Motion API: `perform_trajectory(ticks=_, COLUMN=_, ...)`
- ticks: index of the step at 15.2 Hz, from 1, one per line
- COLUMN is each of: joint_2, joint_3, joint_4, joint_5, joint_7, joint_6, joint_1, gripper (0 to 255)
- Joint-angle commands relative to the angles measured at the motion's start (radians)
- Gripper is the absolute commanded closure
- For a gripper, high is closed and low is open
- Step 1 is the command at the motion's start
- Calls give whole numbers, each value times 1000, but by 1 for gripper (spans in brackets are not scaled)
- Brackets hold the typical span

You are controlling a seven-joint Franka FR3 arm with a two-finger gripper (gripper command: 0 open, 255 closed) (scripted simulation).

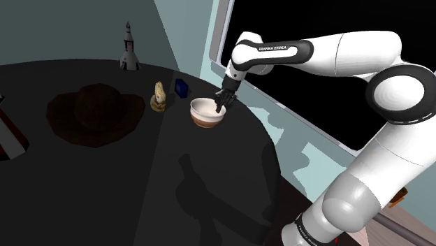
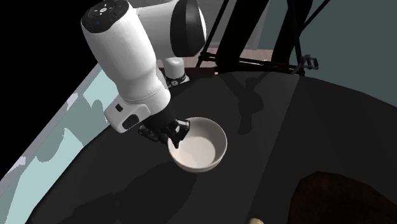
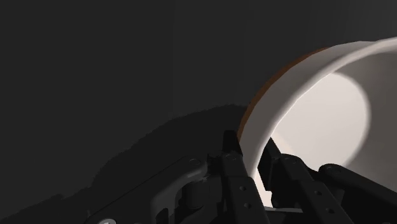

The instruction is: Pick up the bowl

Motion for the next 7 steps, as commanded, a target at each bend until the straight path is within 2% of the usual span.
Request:
perform_trajectory(ticks=1, joint_2=-4, joint_3=-1, joint_4=22, joint_5=-2, joint_7=4, joint_6=-26, joint_1=-1, gripper=255)
perform_trajectory(ticks=7, joint_2=-13, joint_3=-1, joint_4=67, joint_5=-5, joint_7=12, joint_6=-80, joint_1=-1, gripper=255)
